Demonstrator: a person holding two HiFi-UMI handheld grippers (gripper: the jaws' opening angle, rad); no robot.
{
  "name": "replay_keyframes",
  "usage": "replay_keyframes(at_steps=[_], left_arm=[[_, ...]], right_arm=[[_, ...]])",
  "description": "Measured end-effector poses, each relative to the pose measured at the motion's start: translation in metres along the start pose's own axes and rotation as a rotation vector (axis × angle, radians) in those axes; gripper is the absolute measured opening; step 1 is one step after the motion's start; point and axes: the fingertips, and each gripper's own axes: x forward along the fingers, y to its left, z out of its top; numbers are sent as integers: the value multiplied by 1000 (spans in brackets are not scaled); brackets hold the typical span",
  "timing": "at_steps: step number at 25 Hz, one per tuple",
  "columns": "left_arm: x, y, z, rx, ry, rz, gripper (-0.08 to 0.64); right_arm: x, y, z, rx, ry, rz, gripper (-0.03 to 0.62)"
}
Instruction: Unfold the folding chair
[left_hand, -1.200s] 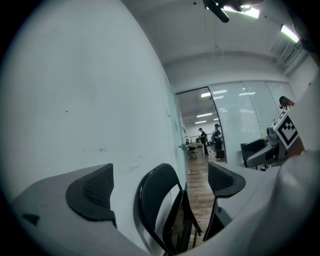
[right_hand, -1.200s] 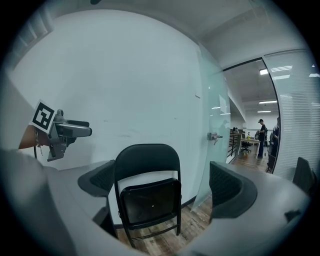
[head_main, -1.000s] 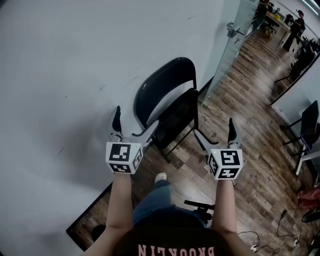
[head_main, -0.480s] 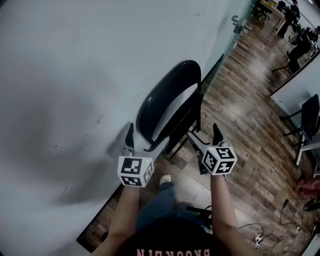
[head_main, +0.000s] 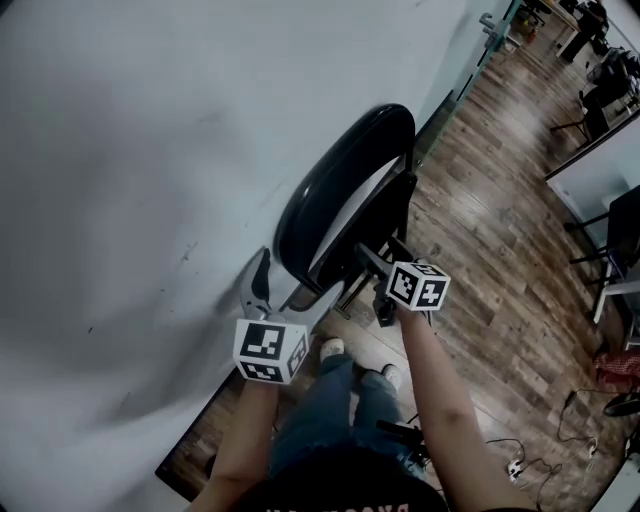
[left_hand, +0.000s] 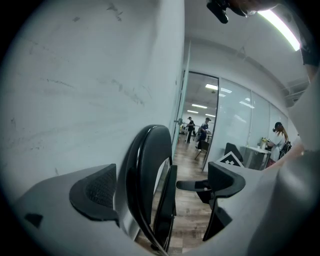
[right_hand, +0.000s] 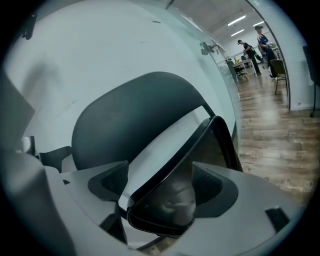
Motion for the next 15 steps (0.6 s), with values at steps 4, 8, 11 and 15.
replay_keyframes(at_steps=[4,8,11,15], left_arm=[[4,3,1,9,3,0,569],[6,7,-1,10,12,8,569],[7,6,-2,15,20,10,569],[11,8,-5,21,30,18,569]], right_arm=[[24,-14,-7,90,23,-12,312],[46,-18,-14,200,66,3,199],[59,-24,-19,261,93,-13,149],[71,-24,-19,293,102,7,139]])
